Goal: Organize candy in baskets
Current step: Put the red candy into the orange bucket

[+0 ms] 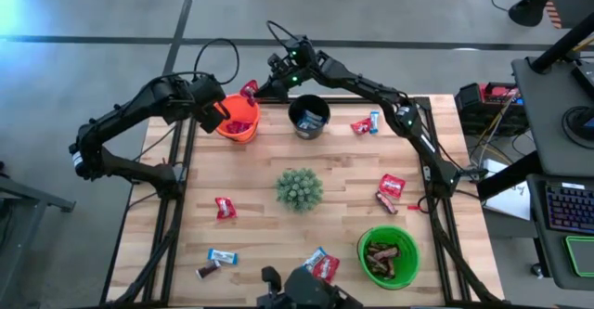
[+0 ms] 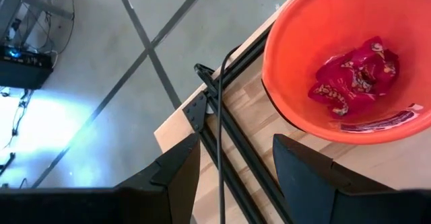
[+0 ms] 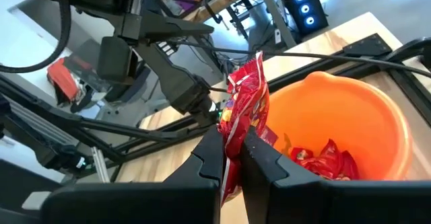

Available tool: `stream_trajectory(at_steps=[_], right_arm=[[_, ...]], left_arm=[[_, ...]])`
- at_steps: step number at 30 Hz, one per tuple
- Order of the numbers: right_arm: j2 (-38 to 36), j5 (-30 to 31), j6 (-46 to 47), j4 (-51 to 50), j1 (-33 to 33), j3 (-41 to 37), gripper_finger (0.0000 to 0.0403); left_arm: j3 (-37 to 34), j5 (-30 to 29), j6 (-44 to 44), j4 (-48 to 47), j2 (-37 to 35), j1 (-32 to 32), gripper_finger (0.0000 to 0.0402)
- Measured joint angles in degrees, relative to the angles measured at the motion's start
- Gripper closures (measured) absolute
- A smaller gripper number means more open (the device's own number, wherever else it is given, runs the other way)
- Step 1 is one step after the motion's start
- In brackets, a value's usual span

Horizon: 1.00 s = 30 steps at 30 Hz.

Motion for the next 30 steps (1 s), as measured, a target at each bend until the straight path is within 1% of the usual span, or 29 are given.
stream_trajectory(at_steps=[11,18,22,24,28,30], right_arm=[[0.0,0.2,-1.5,2.0,1.7,0.0,0.0385],[0.0,1.5,1.0,7.4,3.9,0.1,0.0385],[0.0,1.9,1.5,7.6,4.5,0.1,0.0385],[0.0,1.9,1.4,7.6,4.7,0.1,0.0385],[-0.2,1.9,0.8,7.7,5.0,0.1,0.0385],[-0.2,1.8,0.9,7.7,5.1,0.1,0.0385]], left_arm=[[0.0,0.0,0.3,1.1,0.0,0.0,0.0232],[0.0,0.0,0.6,2.4,0.0,0.0,0.0232],[0.0,0.3,2.0,3.1,0.0,0.0,0.0232],[0.0,2.3,4.2,5.6,0.0,0.1,0.0232],[1.5,12.4,10.7,9.4,0.0,0.7,0.0232],[2.3,16.3,13.5,10.1,0.0,1.5,0.0232]])
